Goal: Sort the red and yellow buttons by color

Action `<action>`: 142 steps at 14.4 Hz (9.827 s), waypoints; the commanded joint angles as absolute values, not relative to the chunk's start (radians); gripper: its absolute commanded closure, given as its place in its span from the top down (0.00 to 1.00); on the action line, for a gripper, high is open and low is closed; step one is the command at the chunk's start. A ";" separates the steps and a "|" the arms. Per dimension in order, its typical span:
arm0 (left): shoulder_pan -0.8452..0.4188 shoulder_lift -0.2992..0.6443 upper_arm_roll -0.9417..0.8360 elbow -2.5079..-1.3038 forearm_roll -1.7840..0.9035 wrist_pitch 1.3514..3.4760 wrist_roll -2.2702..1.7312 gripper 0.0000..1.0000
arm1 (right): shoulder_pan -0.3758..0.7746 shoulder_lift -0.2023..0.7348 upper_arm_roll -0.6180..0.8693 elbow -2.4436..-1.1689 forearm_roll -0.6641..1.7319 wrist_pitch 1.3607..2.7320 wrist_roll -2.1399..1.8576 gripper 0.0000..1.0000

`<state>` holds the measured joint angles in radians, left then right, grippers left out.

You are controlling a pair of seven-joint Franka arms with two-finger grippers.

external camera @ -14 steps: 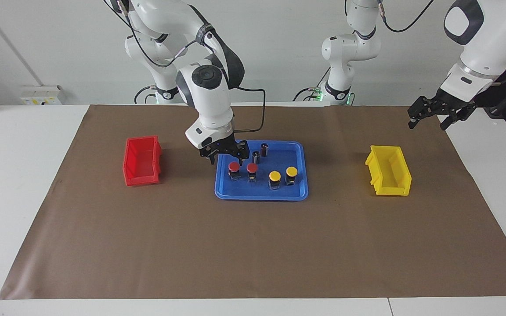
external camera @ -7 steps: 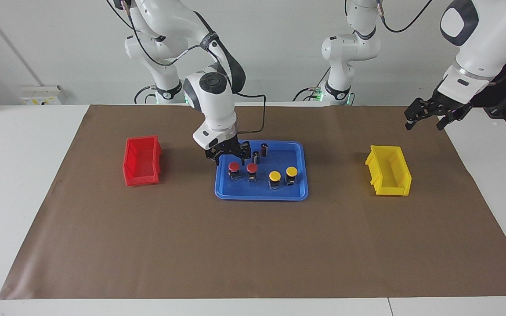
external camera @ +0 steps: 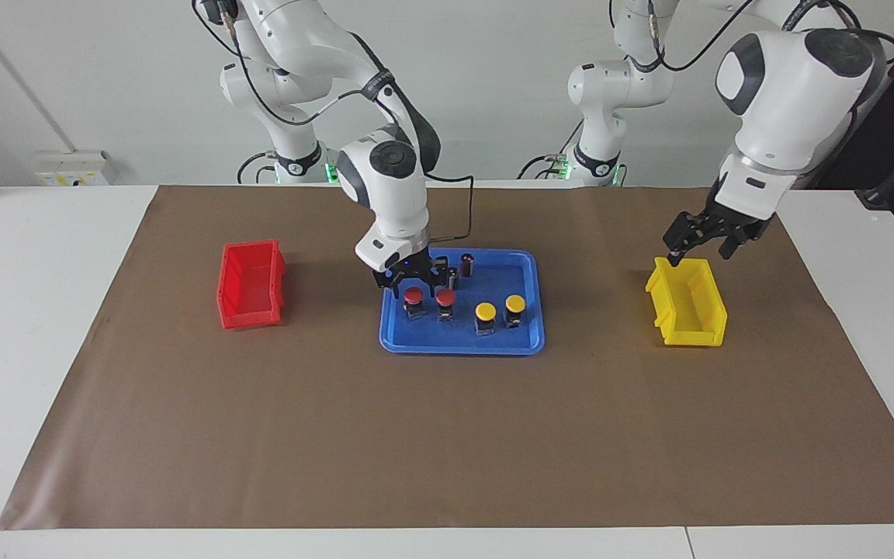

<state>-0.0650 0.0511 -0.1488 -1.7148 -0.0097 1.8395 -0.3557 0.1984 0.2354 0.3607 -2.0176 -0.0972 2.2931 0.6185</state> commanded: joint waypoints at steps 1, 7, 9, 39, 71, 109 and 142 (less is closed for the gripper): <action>-0.092 0.115 -0.202 -1.727 0.005 1.928 -0.558 1.00 | 0.183 0.225 0.365 -2.045 -0.118 2.318 0.583 0.72; -0.130 0.114 -0.232 -1.807 0.005 2.046 -0.640 1.00 | 0.176 0.229 0.365 -2.037 -0.118 2.321 0.568 0.56; -0.132 0.115 -0.238 -1.806 0.005 2.052 -0.670 1.00 | 0.176 0.232 0.365 -2.037 -0.118 2.350 0.569 0.56; -0.201 0.225 -0.422 -1.928 0.104 2.160 -0.730 0.89 | -0.440 -0.230 0.350 -2.378 0.107 2.109 -0.253 0.06; 0.176 0.089 -0.411 -1.741 0.077 1.683 -0.286 0.02 | -0.297 -0.106 0.362 -2.101 0.092 1.964 -0.119 0.67; 0.422 -0.008 -0.405 -2.249 0.067 2.164 0.051 0.64 | 0.287 0.354 0.364 -1.861 -0.213 2.286 0.693 0.25; -0.310 0.472 -0.414 -1.609 0.187 2.052 -0.960 0.87 | -0.407 -0.101 0.353 -2.370 0.012 2.279 -0.155 0.22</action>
<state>-0.2972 0.4617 -0.4283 -1.6238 0.1646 2.0364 -0.9369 -0.3902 -0.0831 0.3435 -2.3374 -0.0165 2.2518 -0.1221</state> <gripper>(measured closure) 0.097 0.568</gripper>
